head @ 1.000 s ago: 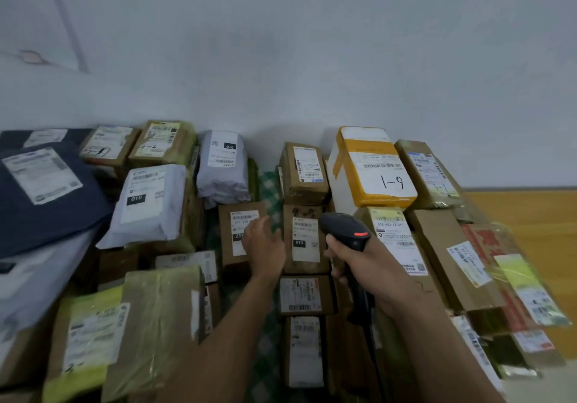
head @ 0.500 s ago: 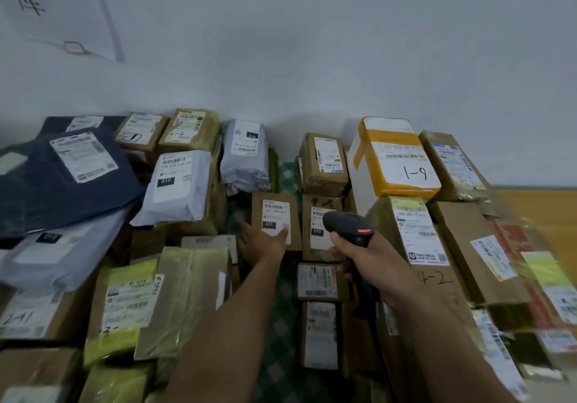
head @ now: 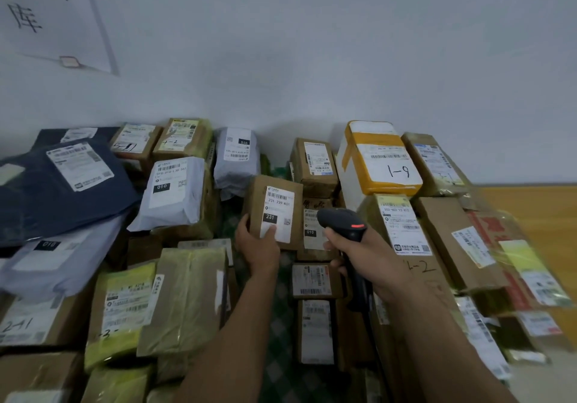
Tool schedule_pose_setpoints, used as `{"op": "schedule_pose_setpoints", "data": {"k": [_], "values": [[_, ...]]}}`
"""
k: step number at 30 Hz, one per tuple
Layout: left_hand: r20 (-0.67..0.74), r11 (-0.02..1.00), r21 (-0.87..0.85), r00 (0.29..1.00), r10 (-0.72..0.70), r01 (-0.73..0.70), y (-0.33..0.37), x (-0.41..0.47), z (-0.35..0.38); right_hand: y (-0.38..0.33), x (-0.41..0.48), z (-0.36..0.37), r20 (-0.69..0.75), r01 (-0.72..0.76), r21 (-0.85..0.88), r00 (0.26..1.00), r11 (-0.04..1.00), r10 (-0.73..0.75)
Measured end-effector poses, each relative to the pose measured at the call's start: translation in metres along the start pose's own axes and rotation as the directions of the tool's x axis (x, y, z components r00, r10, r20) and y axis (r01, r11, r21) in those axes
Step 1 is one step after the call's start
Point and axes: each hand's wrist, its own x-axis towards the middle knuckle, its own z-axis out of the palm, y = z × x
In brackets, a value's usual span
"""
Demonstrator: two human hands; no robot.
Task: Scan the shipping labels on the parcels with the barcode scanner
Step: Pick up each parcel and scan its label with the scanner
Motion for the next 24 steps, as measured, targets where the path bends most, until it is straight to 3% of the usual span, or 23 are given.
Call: {"op": "schedule_pose_setpoints", "data": {"k": [4, 12, 15, 20, 24], "values": [[0.053, 0.988, -0.139, 0.996, 0.068, -0.06, 0.033, -0.045, -0.026, -0.001, -0.015, -0.002, -0.023, 0.065, 0.034, 0.998, 0.997, -0.064], [0.324, 0.924, -0.37, 0.945, 0.034, 0.093, 0.039, -0.124, -0.061, 0.007, -0.048, 0.002, -0.191, 0.17, 0.081, 0.97, 0.982, -0.152], [0.421, 0.941, -0.324, 0.905, 0.055, 0.094, 0.037, -0.131, -0.066, 0.011, -0.064, 0.001, -0.202, 0.204, 0.027, 0.96, 0.979, -0.194], [0.508, 0.978, -0.159, 0.839, 0.195, -0.131, 0.04, -0.14, -0.081, 0.015, -0.088, -0.007, -0.195, 0.244, -0.012, 0.951, 0.97, -0.241], [0.552, 0.972, -0.168, 0.801, 0.232, -0.166, 0.045, -0.146, -0.091, 0.018, -0.098, -0.008, -0.191, 0.232, 0.006, 0.955, 0.973, -0.226]]}}
